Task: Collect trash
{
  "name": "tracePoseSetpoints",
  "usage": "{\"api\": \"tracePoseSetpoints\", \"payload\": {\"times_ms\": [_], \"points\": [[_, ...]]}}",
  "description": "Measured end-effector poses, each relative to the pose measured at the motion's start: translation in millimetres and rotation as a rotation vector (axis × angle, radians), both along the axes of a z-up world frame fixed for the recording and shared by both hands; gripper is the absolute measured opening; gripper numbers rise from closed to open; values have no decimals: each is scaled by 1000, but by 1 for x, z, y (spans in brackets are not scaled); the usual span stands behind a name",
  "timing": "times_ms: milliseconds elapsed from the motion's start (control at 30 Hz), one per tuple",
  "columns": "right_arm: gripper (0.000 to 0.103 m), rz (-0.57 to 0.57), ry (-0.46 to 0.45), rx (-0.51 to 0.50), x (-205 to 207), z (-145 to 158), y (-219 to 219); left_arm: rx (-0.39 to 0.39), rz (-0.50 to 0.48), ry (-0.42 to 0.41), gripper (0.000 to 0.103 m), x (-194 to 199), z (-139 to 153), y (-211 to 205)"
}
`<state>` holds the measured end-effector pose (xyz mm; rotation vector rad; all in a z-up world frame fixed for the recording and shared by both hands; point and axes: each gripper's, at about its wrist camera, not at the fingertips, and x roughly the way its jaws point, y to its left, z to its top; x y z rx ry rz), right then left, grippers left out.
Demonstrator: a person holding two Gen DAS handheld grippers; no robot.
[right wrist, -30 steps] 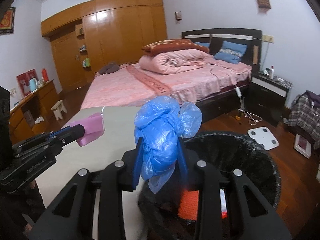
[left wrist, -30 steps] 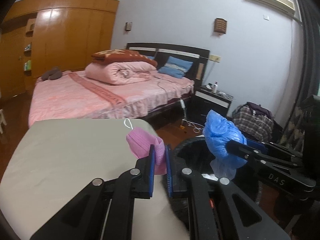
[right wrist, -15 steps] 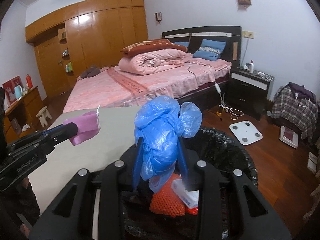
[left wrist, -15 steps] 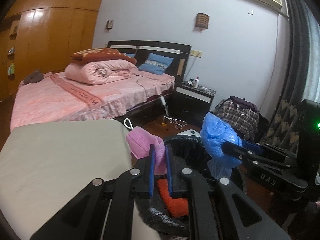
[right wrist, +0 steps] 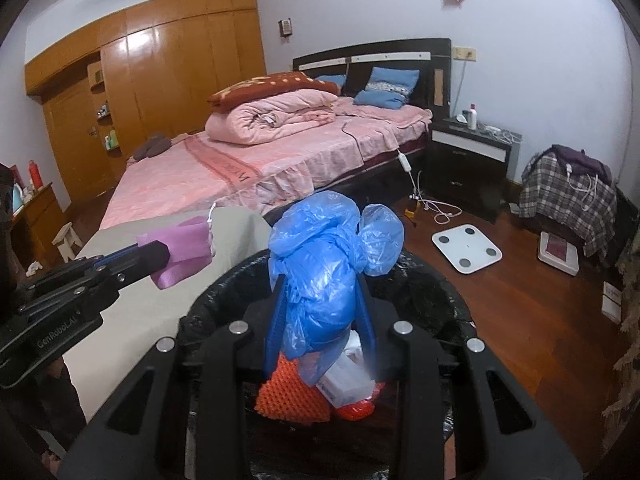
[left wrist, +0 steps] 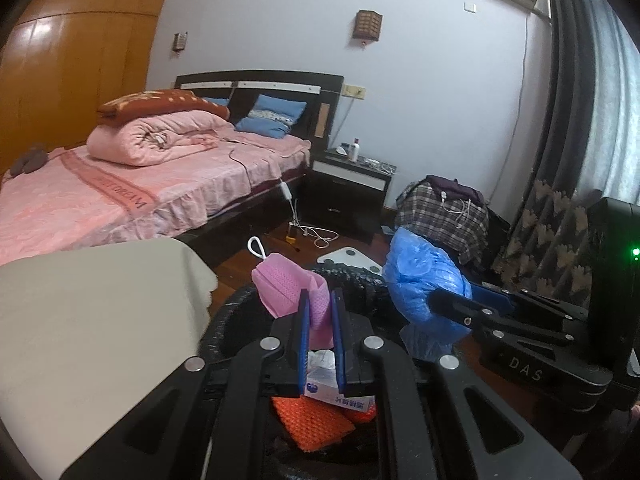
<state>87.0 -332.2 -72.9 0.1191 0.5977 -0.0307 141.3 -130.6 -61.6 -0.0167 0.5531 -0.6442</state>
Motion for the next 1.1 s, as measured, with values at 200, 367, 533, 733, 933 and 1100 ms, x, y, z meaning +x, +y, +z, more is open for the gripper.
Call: {"api": "tracePoseSetpoints", "payload": {"times_ms": [200, 367, 533, 733, 933, 1100], "points": [[31, -15, 22, 10, 10, -13, -16, 4, -31, 31, 10, 13, -14, -16], [38, -29, 52, 2, 18, -25, -27, 9, -45, 61, 22, 22, -23, -24], [66, -56, 50, -6, 19, -30, -32, 10, -25, 73, 40, 28, -27, -18], [92, -95, 32, -36, 13, -30, -32, 12, 22, 60, 68, 28, -24, -6], [96, -107, 30, -22, 8, -24, -34, 26, 81, 35, 88, 22, -16, 13], [96, -82, 21, -2, -3, -13, -23, 28, 130, 37, 96, 14, -6, 34]]}}
